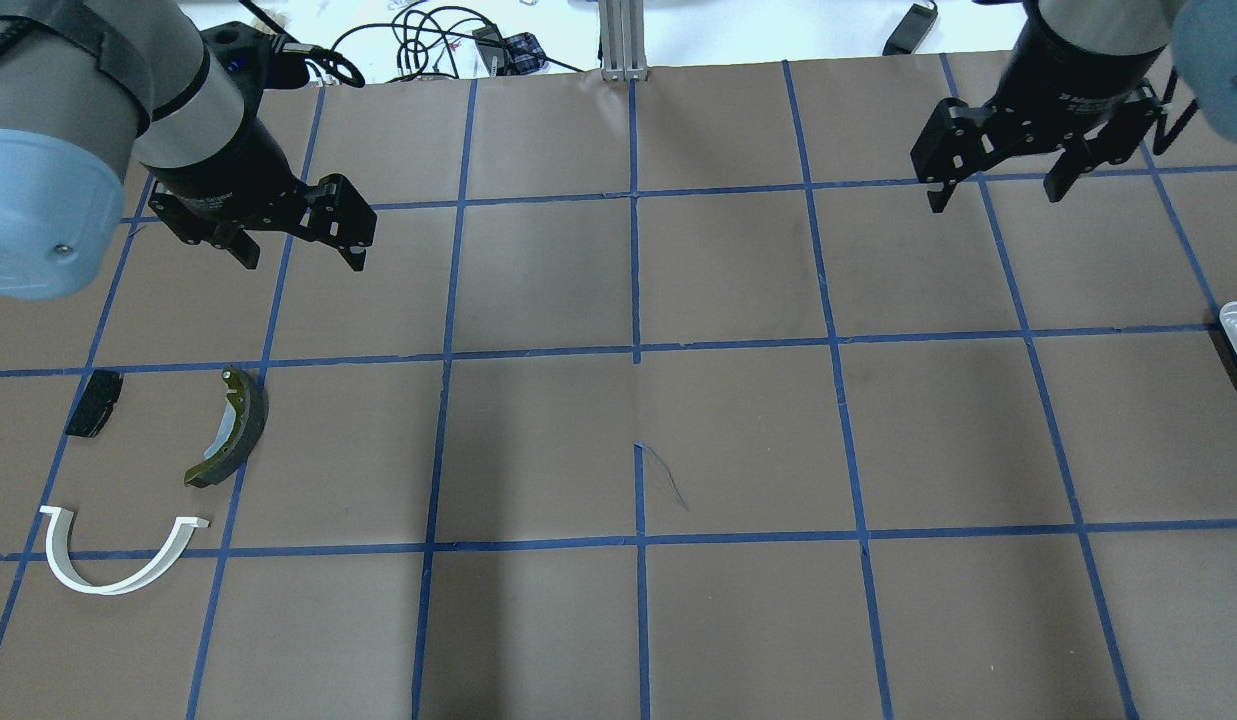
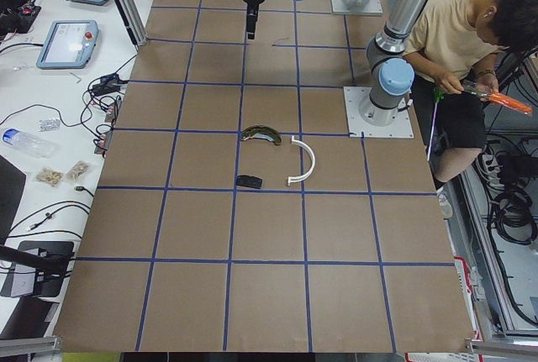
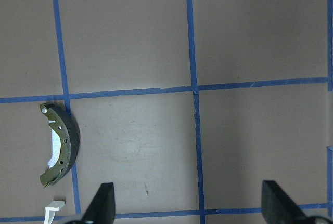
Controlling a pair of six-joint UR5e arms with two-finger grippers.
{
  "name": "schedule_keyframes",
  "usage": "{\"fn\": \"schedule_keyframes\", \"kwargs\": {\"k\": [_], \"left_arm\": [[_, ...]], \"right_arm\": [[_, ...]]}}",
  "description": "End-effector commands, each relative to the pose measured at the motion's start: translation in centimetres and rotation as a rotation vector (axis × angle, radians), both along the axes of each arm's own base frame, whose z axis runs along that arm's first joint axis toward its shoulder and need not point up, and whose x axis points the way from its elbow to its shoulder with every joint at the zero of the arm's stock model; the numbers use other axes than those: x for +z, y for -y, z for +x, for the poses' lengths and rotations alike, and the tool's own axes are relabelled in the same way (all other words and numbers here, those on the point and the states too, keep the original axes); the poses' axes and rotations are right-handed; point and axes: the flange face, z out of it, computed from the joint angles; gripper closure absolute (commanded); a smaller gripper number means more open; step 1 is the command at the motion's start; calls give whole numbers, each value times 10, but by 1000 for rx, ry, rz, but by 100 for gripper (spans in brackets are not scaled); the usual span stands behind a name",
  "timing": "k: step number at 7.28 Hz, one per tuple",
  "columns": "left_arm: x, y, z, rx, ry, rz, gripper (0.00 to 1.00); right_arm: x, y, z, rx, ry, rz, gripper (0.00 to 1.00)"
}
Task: Place bearing gear from tray to pile
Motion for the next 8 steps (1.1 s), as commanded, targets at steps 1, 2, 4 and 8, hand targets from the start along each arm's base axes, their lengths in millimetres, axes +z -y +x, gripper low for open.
{"fn": "schedule_keyframes", "kwargs": {"k": [1, 2, 4, 8], "left_arm": [[-3, 0, 0, 0, 0, 5, 0], [-1, -2, 0, 0, 1, 5, 0], [3, -1, 5, 9, 0, -4, 0], [2, 0, 8, 16, 2, -3, 0]], "right_arm": [[-7, 7, -99, -14, 2, 11, 0], [-24, 7, -153, 31, 15, 47, 0], [-79, -3, -282, 54, 23, 41, 0], [-208, -25, -464, 123, -23, -8, 0]]}}
